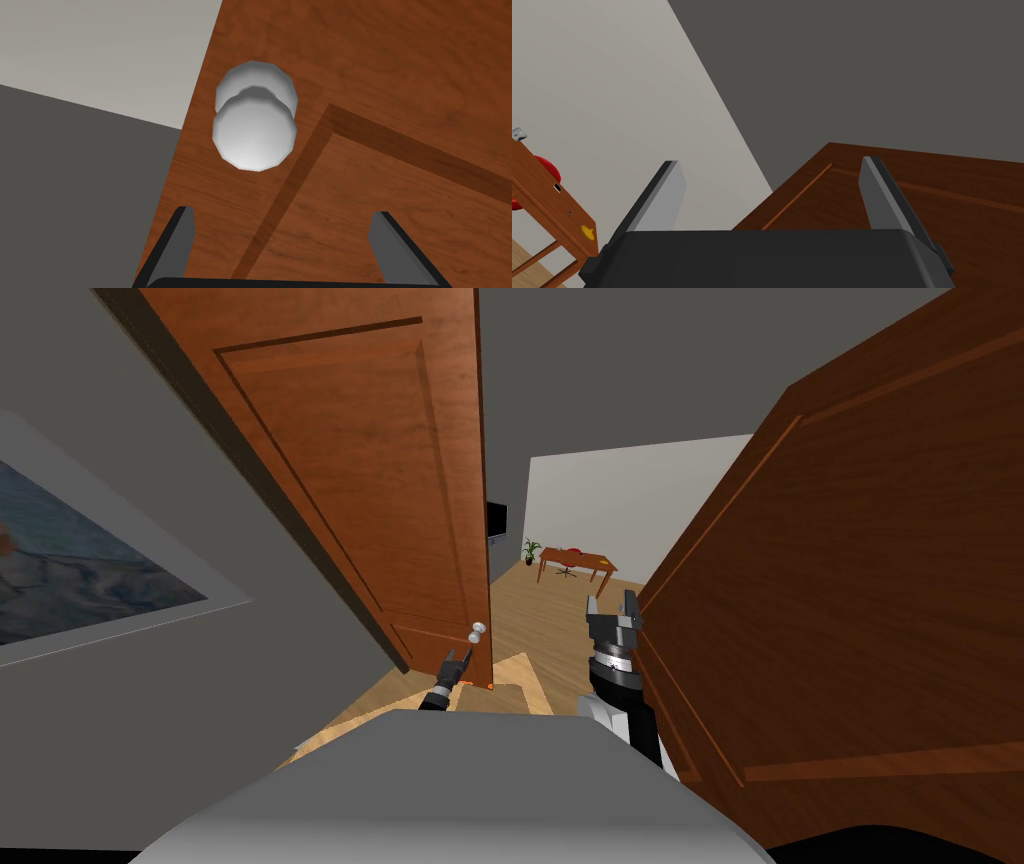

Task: Push the door open

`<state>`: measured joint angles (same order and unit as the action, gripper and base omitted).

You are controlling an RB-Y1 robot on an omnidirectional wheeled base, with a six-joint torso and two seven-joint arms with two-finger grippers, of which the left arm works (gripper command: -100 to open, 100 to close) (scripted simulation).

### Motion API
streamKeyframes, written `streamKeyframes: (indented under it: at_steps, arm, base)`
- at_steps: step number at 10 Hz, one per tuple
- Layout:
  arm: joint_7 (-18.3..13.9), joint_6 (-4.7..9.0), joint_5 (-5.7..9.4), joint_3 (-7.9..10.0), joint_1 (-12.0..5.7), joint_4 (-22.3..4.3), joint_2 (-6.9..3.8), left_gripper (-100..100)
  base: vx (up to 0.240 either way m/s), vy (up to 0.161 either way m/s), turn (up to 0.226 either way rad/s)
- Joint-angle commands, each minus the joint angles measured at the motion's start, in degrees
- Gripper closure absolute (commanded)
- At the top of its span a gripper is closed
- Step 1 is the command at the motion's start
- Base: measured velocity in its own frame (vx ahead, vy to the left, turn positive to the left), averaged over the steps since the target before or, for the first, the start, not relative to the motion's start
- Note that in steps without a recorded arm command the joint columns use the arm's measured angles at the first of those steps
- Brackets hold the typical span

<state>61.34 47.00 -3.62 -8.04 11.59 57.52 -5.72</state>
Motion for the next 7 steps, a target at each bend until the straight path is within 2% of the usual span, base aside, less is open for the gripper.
streamKeyframes:
  at_steps: [1, 2, 3, 4, 5, 7]
  arm:
    - [2.86, -0.42, 0.69, -0.93, -0.04, 0.10, 0.02, -100]
    - [3.17, -0.42, 0.69, -0.93, -0.04, 0.10, 0.02, -100]
    - [5.51, -0.86, 1.25, -1.74, -0.01, 0.32, 0.07, -100]
    - [6.98, -1.27, 1.78, -2.51, 0.02, 0.53, 0.13, -100]
    - [7.88, -1.27, 1.78, -2.51, 0.02, 0.53, 0.13, -100]
    - [11.58, -2.07, 2.81, -3.98, 0.08, 0.93, 0.24, -100]
  base:
    - [-0.034, 0.018, 0.032]
    - [-0.026, 0.016, 0.013]
    - [-0.033, 0.015, 0.031]
    - [-0.049, 0.016, 0.046]
    - [-0.035, 0.011, 0.011]
    - [-0.041, 0.016, 0.038]
